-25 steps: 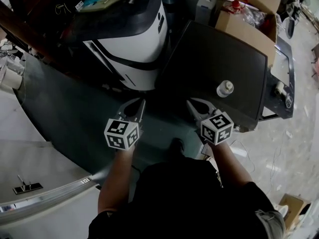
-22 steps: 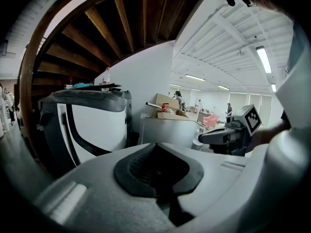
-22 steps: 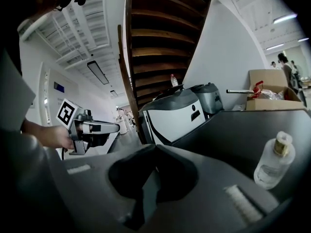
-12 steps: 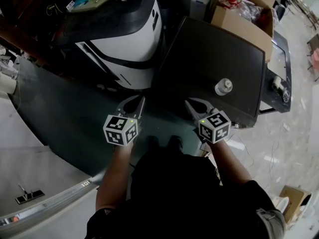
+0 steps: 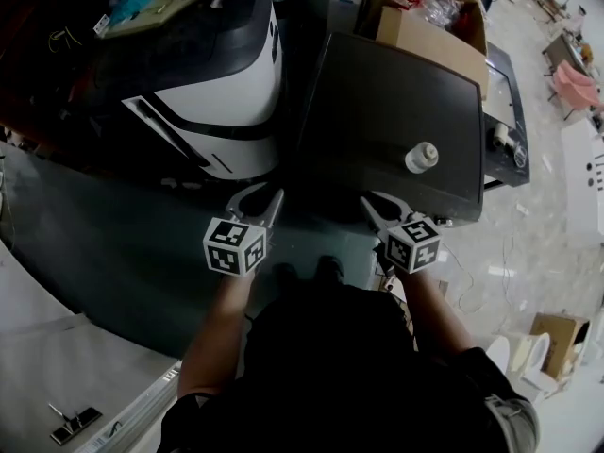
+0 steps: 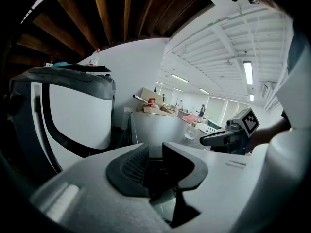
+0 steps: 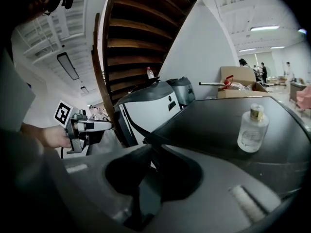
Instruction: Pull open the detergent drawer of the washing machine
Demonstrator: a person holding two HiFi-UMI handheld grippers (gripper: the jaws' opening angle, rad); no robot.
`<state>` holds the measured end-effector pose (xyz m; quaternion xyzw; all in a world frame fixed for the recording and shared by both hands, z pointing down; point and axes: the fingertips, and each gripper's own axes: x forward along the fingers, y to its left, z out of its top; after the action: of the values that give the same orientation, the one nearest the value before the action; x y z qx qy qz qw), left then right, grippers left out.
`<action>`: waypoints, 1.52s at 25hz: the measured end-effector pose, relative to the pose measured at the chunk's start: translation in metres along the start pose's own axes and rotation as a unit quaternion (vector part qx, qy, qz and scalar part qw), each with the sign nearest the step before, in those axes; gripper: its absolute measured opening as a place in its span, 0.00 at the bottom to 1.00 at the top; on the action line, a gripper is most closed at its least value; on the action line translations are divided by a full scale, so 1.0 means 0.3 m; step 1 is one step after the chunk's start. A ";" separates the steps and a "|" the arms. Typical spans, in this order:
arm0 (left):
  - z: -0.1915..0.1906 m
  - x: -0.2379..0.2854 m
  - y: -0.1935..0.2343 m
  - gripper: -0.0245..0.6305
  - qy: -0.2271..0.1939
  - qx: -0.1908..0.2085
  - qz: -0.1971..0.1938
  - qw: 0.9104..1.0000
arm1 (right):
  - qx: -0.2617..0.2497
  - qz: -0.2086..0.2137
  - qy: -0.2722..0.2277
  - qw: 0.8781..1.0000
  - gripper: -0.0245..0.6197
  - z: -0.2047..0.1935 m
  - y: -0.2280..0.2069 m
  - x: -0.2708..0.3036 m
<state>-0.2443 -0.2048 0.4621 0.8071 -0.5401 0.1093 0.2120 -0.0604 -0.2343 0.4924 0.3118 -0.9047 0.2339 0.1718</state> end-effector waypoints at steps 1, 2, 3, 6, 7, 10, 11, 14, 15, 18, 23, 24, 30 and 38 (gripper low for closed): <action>-0.009 0.001 0.005 0.20 0.003 0.003 -0.011 1.000 | 0.009 -0.010 -0.001 1.000 0.13 -0.009 0.006 0.001; -0.018 0.002 0.012 0.21 0.006 0.007 -0.022 1.000 | 0.016 -0.021 -0.003 1.000 0.14 -0.017 0.014 0.003; -0.027 0.005 0.021 0.22 0.009 0.012 -0.031 0.999 | 0.019 -0.031 -0.004 0.999 0.15 -0.025 0.021 0.006; -0.058 0.016 0.047 0.24 0.018 0.020 -0.051 0.998 | 0.027 -0.052 -0.005 0.998 0.18 -0.055 0.044 0.011; -0.068 0.022 0.053 0.25 0.021 0.021 -0.057 0.998 | 0.034 -0.055 -0.005 0.998 0.19 -0.064 0.053 0.012; -0.098 0.046 0.058 0.27 0.034 0.022 -0.072 0.997 | 0.043 -0.068 0.000 0.997 0.21 -0.098 0.052 0.017; -0.107 0.056 0.059 0.28 0.038 0.023 -0.076 0.996 | 0.043 -0.072 0.003 0.996 0.22 -0.111 0.044 0.021; -0.132 0.106 0.066 0.29 0.052 0.027 -0.088 0.994 | 0.049 -0.082 0.009 0.995 0.26 -0.141 0.014 0.049; -0.143 0.126 0.067 0.29 0.057 0.028 -0.091 0.994 | 0.053 -0.084 0.011 0.995 0.26 -0.153 -0.001 0.060; -0.175 0.184 0.079 0.30 0.074 0.025 -0.092 0.993 | 0.073 -0.090 0.014 0.993 0.29 -0.183 -0.048 0.093; -0.210 0.282 0.104 0.31 0.092 0.019 -0.092 0.991 | 0.081 -0.097 0.025 0.992 0.30 -0.234 -0.124 0.141; -0.217 0.297 0.108 0.31 0.095 0.018 -0.092 0.991 | 0.083 -0.098 0.026 0.991 0.30 -0.242 -0.131 0.148; -0.257 0.367 0.134 0.31 0.117 0.022 -0.088 0.989 | 0.073 -0.108 0.027 0.991 0.30 -0.260 -0.161 0.194; -0.286 0.413 0.127 0.32 0.134 0.030 -0.099 0.986 | 0.067 -0.125 0.026 0.990 0.30 -0.273 -0.171 0.208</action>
<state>-0.2263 -0.2799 0.5970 0.8407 -0.4209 0.2108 0.2676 -0.0603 -0.2566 0.6053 0.4273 -0.8360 0.2790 0.2015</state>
